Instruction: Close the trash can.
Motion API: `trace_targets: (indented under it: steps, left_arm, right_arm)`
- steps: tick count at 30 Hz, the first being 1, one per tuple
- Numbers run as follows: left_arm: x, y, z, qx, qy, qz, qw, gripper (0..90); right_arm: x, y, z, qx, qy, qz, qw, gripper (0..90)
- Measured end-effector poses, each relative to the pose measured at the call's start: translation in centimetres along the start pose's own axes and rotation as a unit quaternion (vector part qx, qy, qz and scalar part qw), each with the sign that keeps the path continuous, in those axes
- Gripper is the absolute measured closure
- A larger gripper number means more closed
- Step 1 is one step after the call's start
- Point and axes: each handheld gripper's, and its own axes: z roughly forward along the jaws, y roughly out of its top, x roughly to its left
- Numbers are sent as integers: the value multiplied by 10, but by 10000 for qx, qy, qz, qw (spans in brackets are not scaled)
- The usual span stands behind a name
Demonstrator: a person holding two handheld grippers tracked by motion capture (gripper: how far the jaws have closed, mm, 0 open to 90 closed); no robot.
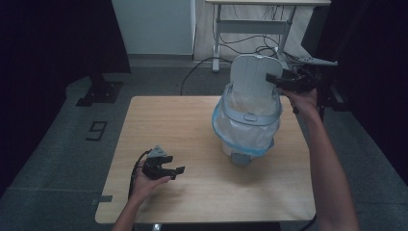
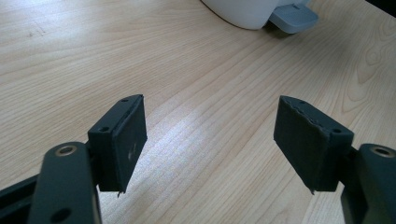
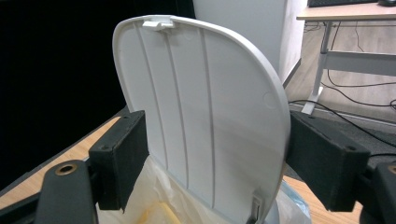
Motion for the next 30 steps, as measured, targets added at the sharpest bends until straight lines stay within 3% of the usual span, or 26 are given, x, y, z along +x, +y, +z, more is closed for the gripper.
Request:
trace_targets:
  steps: [3, 12, 20, 24, 30]
  left_arm:
    - [-1, 0, 0, -11, -5, -3, 10000, 256]
    - [-2, 1, 0, 6, -5, -2, 10000, 255]
    - [-3, 1, -1, -32, -33, -92, 9999, 255]
    - [-4, 1, -1, -21, -43, -86, 10000, 255]
    - [-3, 1, 2, 31, -27, -61, 10000, 255]
  right_arm:
    - [3, -1, -3, 0, 44, -41, 10000, 214]
    - [18, -15, -22, 138, 470, -273, 9984, 167]
    - [30, -34, -33, 387, 785, -281, 9958, 141]
    - [33, -39, -34, 435, 900, -153, 9949, 142]
    - [40, -48, -23, 798, 646, -89, 9947, 154]
